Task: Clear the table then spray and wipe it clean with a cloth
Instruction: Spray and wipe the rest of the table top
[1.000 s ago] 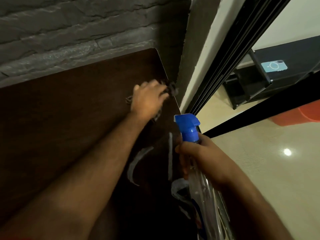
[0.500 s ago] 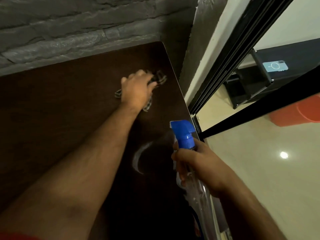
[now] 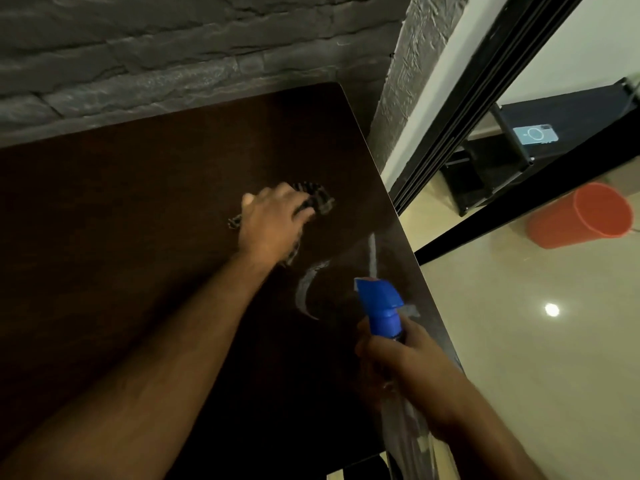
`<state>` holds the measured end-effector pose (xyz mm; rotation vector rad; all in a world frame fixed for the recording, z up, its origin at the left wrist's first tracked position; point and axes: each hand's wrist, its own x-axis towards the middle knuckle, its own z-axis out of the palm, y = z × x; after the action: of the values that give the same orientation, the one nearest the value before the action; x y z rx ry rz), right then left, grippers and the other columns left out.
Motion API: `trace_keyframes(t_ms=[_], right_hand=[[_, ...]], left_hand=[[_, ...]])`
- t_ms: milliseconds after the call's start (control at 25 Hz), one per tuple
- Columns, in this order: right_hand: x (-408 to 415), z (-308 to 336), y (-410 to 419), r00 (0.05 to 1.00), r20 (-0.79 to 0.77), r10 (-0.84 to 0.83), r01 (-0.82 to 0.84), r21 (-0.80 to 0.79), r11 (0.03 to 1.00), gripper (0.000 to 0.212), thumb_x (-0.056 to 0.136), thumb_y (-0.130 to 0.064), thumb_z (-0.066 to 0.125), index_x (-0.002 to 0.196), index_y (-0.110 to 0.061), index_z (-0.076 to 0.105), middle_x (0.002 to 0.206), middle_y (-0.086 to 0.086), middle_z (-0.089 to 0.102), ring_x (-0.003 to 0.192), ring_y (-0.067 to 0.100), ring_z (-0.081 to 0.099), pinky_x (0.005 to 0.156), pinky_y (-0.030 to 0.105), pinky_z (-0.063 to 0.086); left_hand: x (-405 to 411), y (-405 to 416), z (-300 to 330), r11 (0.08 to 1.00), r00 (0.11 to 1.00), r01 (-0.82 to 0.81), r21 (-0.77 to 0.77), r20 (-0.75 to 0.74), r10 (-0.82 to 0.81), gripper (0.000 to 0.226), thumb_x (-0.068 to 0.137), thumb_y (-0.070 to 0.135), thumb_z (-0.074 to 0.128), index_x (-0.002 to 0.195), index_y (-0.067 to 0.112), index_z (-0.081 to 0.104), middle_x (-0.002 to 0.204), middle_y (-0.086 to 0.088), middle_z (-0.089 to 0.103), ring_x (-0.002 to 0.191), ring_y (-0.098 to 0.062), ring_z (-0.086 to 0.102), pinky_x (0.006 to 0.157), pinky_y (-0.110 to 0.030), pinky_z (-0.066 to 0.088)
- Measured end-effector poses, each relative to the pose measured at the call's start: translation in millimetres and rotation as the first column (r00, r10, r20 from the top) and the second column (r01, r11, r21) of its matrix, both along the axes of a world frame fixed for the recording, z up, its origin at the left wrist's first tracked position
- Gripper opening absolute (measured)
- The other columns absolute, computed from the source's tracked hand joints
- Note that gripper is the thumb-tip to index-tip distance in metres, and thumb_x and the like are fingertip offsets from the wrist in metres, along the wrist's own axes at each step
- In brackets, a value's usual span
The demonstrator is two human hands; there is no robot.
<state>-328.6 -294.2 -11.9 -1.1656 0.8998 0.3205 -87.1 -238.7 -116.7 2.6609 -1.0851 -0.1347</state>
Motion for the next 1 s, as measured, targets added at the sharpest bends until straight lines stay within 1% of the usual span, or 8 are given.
trace_keyframes(t_ms=[160,280,440,520,640,800,920,1000], right_hand=[[-6.2,4.0,-4.2,1.000,0.018,0.003,-0.002,-0.049,0.999,0.033,0.071,-0.014,0.069,0.100,-0.002,0.057,0.063,0.008,0.052,0.049,0.015,0.048,0.047,0.024,0.043],[-8.6,1.8,-4.6,1.000,0.021,0.023,-0.022,-0.032,0.999,0.042,0.060,-0.020,0.065,0.099,-0.006,0.057,0.065,0.009,0.053,0.053,0.016,0.049,0.050,0.027,0.044],[-7.2,-3.7,1.2,0.999,0.040,0.028,-0.026,-0.043,0.999,0.048,0.062,-0.022,0.065,0.105,-0.001,0.054,0.071,0.015,0.053,0.058,0.025,0.050,0.052,0.030,0.046],[-8.4,-2.7,3.2,0.997,0.059,0.040,-0.037,-0.047,0.998,0.044,0.063,-0.021,0.064,0.101,-0.001,0.054,0.072,0.015,0.053,0.061,0.028,0.049,0.053,0.032,0.045],[-16.9,1.0,-1.3,0.996,0.058,0.061,-0.057,-0.057,0.997,0.039,0.062,-0.022,0.065,0.097,-0.005,0.057,0.072,0.010,0.055,0.060,0.019,0.053,0.058,0.032,0.046],[-27.0,-1.9,-11.5,0.996,0.064,0.063,-0.065,0.018,0.998,0.036,0.065,-0.022,0.067,0.097,-0.011,0.056,0.071,0.011,0.054,0.060,0.026,0.052,0.058,0.036,0.048],[-26.5,-3.1,-15.9,0.995,0.085,0.048,-0.048,-0.003,0.999,0.034,0.069,-0.020,0.067,0.099,-0.009,0.055,0.069,0.013,0.053,0.058,0.027,0.051,0.052,0.032,0.047],[-25.8,-5.0,-18.1,0.995,0.092,0.041,-0.041,-0.004,0.999,0.032,0.073,-0.017,0.068,0.101,-0.009,0.055,0.070,0.014,0.054,0.060,0.028,0.050,0.052,0.032,0.047]], left_hand=[[-97.5,74.3,2.8,0.924,0.917,0.382,-0.007,-0.118,-0.380,0.029,0.090,0.043,0.045,0.111,0.033,0.062,0.104,0.007,0.059,0.091,-0.018,0.054,0.079,-0.038,0.036],[-65.2,116.1,-5.3,0.979,0.980,0.201,-0.040,0.011,-0.200,0.032,0.085,0.044,0.045,0.102,0.028,0.067,0.093,0.003,0.064,0.080,-0.026,0.059,0.072,-0.038,0.036],[-4.1,22.4,-4.9,0.991,0.989,-0.130,0.013,0.079,0.129,0.032,0.093,0.043,0.049,0.115,0.026,0.063,0.108,-0.002,0.061,0.099,-0.028,0.057,0.083,-0.043,0.035],[-44.1,0.2,-1.6,0.997,0.999,-0.045,0.063,-0.022,0.046,0.033,0.095,0.043,0.047,0.121,0.028,0.059,0.115,0.001,0.057,0.104,-0.024,0.054,0.088,-0.042,0.033],[-123.8,82.6,0.4,0.971,0.970,0.236,0.035,-0.072,-0.234,0.030,0.091,0.042,0.047,0.117,0.033,0.058,0.107,0.006,0.059,0.094,-0.022,0.057,0.080,-0.039,0.035],[-79.9,159.1,-6.5,0.997,0.995,-0.065,0.035,0.079,0.062,0.037,0.088,0.044,0.043,0.103,0.020,0.067,0.095,-0.005,0.063,0.083,-0.033,0.060,0.073,-0.045,0.042],[-15.4,82.6,-11.7,0.929,0.913,-0.371,-0.002,0.181,0.365,0.033,0.091,0.038,0.048,0.107,0.015,0.065,0.104,-0.013,0.061,0.094,-0.036,0.057,0.081,-0.046,0.035],[-13.4,24.4,-8.6,0.929,0.921,-0.371,-0.005,0.123,0.369,0.030,0.092,0.039,0.048,0.111,0.019,0.062,0.109,-0.010,0.060,0.099,-0.035,0.055,0.084,-0.044,0.034]])
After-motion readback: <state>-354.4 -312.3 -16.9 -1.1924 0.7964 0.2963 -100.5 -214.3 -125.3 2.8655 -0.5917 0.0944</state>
